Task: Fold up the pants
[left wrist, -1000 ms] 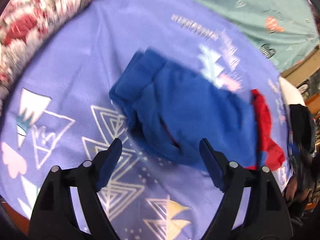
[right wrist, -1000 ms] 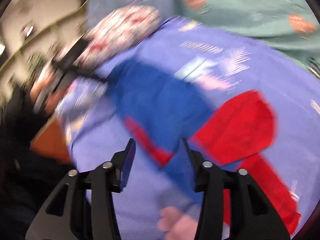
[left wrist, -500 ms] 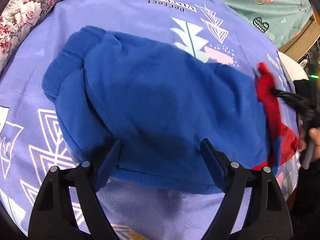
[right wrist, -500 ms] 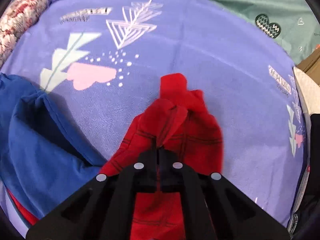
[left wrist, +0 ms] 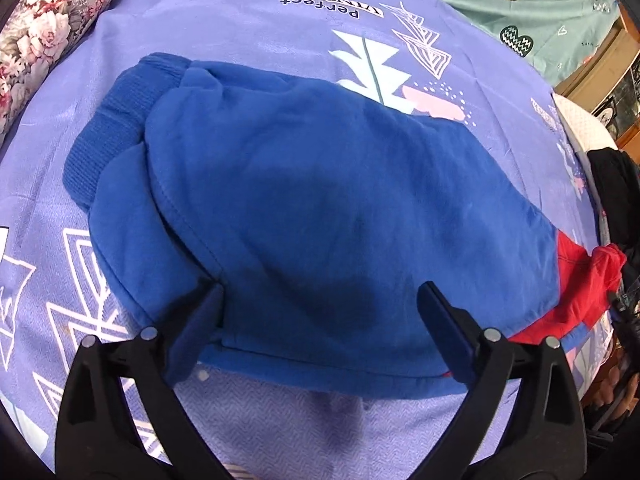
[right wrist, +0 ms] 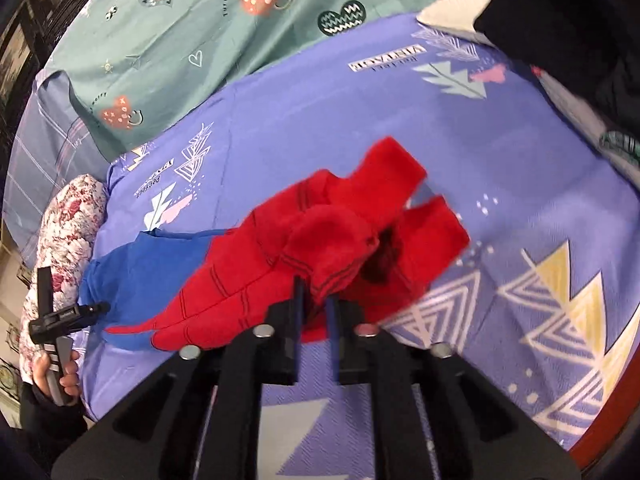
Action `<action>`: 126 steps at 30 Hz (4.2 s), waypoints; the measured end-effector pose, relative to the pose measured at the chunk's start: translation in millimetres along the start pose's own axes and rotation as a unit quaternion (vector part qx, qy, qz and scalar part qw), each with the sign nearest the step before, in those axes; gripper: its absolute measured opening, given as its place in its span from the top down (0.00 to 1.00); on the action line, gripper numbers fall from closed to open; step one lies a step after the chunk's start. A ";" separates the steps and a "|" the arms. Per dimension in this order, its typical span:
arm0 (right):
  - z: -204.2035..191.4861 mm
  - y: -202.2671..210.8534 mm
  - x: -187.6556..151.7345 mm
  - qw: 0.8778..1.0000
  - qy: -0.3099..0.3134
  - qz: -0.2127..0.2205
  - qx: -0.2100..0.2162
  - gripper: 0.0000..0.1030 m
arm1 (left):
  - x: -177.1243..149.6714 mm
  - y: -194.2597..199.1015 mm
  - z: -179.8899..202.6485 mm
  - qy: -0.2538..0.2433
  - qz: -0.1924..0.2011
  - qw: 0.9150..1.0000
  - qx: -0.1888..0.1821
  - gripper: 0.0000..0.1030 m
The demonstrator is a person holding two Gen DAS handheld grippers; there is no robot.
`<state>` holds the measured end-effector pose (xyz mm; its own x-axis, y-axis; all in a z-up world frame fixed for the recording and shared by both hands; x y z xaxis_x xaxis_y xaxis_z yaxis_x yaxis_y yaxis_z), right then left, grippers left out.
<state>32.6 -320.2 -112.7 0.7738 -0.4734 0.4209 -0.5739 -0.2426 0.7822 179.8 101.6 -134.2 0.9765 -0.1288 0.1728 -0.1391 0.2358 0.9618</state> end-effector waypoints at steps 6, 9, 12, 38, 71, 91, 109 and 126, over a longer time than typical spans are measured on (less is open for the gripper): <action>15.4 28.6 25.3 0.997 -0.047 0.028 0.052 0.37 | -3.9 2.8 -2.8 0.004 0.006 1.000 -0.007 0.05; 25.8 12.7 41.2 0.997 -0.072 -0.018 0.019 0.32 | -3.7 2.6 -2.1 0.005 0.006 1.000 -0.004 0.05; 29.0 -6.7 45.1 0.996 -0.054 -0.062 -0.029 0.78 | -4.0 2.6 -1.3 0.004 0.005 1.000 -0.001 0.05; 60.6 28.7 48.3 0.995 -0.025 0.021 -0.098 0.61 | -5.1 7.4 0.8 0.017 0.028 0.999 0.008 0.04; -287.5 -249.3 86.2 0.893 0.173 -0.396 0.127 0.62 | 9.6 -2.4 -16.2 -0.003 0.028 0.996 0.085 0.02; -283.9 -188.0 127.5 0.925 0.204 -0.283 0.151 0.77 | 29.1 46.1 -3.4 -0.025 0.080 0.994 0.072 0.02; -52.4 8.6 51.4 0.998 0.065 0.001 -0.023 0.45 | 23.5 31.3 16.1 0.010 0.076 0.997 0.029 0.02; 60.8 -33.7 16.7 0.985 -0.145 -0.084 0.033 0.34 | -10.5 48.4 39.2 0.025 0.090 0.995 -0.039 0.02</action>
<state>48.5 -371.4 -159.9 0.7558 -0.6414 0.1315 -0.4675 -0.3879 0.7944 156.3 76.6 -81.1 0.9444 -0.0298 0.3273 -0.3005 0.3254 0.8966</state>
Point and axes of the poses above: each gripper's, at about its wrist camera, not at the fingertips, and y roughly against the way its jaws point, z to its right, x to its top, the point moved 9 cm from there along -y, roughly the way its jaws point, and after that the axes turned 14 degrees about -z, right-handed, at the moved point
